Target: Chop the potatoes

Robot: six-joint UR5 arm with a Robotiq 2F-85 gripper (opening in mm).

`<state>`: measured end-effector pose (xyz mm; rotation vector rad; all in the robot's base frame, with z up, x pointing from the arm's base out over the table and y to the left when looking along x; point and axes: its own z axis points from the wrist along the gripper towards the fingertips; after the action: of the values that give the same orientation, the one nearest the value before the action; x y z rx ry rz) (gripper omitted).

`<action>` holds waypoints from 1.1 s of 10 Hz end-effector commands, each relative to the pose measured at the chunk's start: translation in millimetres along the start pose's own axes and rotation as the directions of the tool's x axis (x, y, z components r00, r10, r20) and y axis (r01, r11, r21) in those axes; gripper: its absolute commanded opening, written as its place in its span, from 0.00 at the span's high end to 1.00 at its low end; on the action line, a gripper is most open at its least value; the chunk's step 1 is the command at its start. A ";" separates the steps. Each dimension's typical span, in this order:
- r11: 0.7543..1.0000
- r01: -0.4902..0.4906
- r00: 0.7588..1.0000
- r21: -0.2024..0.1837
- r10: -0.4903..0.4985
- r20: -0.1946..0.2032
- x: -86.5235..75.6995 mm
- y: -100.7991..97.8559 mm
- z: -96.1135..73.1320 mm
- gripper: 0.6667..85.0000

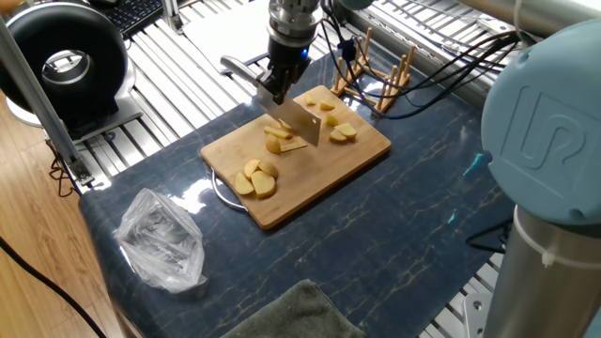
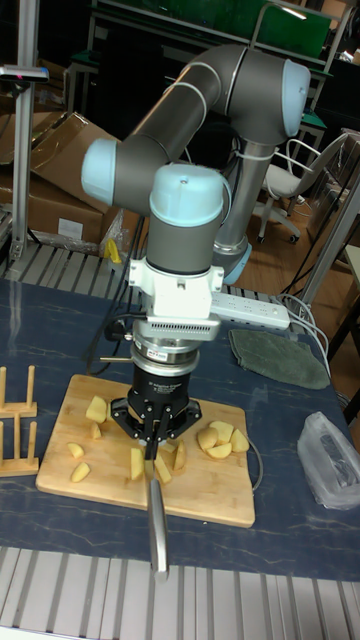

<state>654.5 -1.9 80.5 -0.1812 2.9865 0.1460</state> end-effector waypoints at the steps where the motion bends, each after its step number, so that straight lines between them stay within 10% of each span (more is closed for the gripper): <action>1: 1.000 0.016 0.999 -0.001 -0.016 -0.029 1.8 -1.3 -17.5 1.00; 11: 0.986 0.155 0.988 0.054 -0.154 -0.023 2.2 -29.3 -27.5 1.00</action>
<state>652.7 -28.2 99.9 -0.3770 2.9813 0.0376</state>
